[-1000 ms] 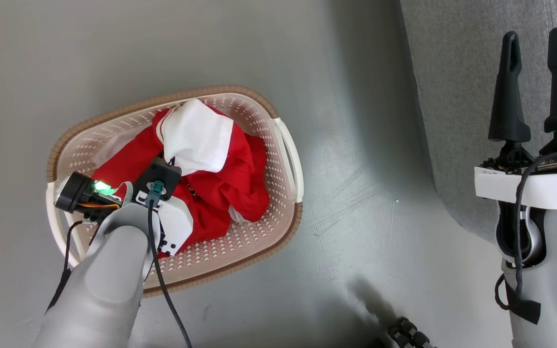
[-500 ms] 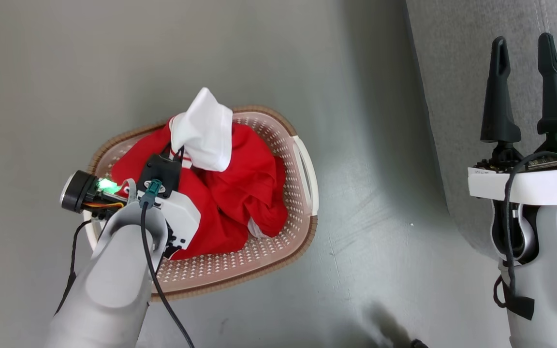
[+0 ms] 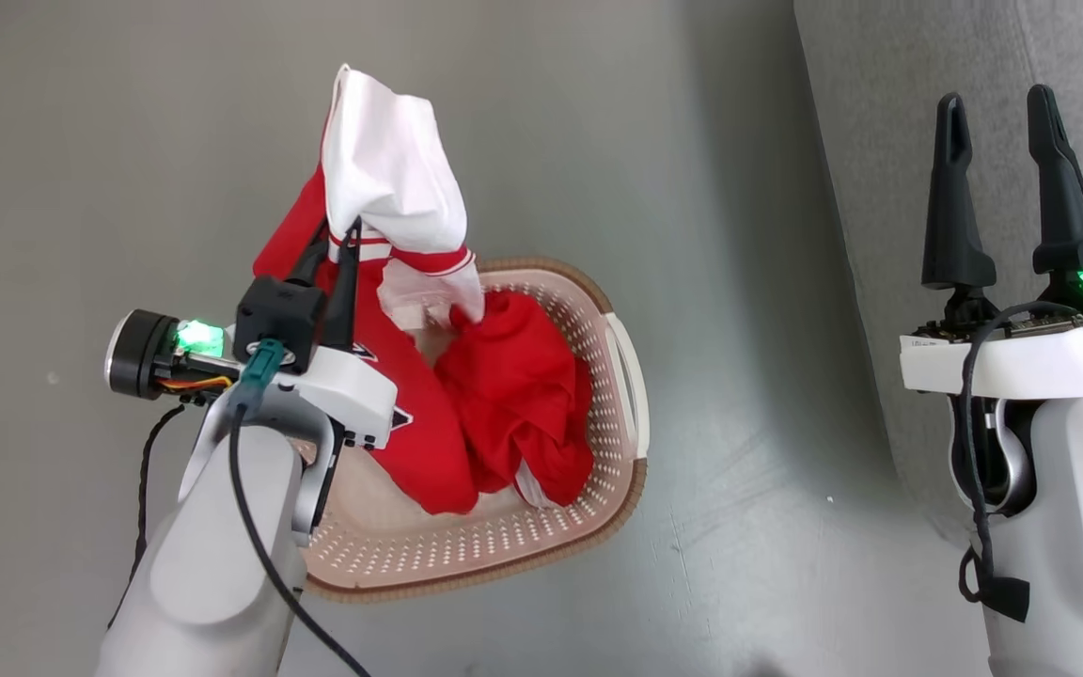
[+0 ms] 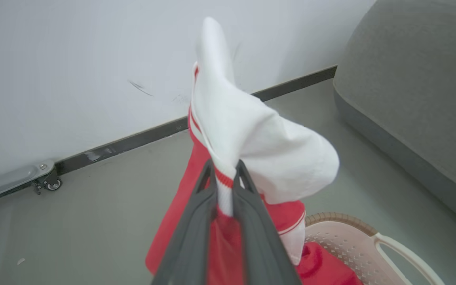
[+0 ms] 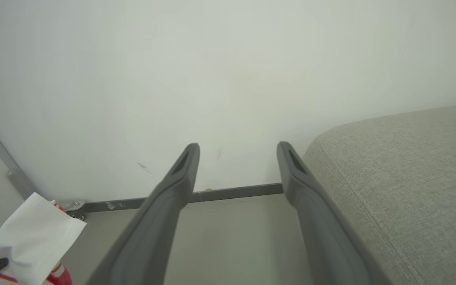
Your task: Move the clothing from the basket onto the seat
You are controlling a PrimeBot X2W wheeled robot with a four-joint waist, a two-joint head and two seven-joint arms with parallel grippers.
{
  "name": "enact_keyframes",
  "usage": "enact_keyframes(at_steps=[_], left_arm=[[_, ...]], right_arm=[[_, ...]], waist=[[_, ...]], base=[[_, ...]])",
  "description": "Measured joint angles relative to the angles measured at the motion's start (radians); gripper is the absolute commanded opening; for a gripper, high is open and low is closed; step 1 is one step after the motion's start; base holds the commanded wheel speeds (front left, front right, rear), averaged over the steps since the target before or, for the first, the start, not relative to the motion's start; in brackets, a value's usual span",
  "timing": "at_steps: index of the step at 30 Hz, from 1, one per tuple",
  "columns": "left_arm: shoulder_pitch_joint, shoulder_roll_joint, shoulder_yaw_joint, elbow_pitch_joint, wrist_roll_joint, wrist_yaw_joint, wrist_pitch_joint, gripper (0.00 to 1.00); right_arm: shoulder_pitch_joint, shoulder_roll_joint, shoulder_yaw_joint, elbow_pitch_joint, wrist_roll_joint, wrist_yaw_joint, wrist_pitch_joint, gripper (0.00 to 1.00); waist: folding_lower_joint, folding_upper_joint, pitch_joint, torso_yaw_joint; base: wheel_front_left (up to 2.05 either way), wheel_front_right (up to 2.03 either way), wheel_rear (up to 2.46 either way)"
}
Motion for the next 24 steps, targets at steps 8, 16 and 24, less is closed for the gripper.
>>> enact_keyframes(at_steps=[8,16,24], left_arm=[[0.058,0.018,0.010,-0.132,-0.015,0.006,0.000,0.00],[0.097,0.034,0.007,-0.226,-0.016,-0.005,0.000,0.00],[0.116,0.033,0.002,-0.297,-0.033,-0.026,-0.001,0.00]], right_arm=[[0.003,-0.002,-0.001,0.025,-0.029,0.000,0.000,1.00],[0.028,-0.004,0.023,0.054,-0.059,0.000,-0.002,1.00],[0.069,-0.025,0.053,0.081,-0.086,0.000,0.004,1.00]], waist=[[0.0000,0.0000,-0.080,0.029],[0.0000,0.0000,-0.166,0.055],[0.0000,0.0000,-0.253,0.072]], base=[[0.00,0.00,0.00],[0.00,0.00,0.00],[0.00,0.00,0.00]])
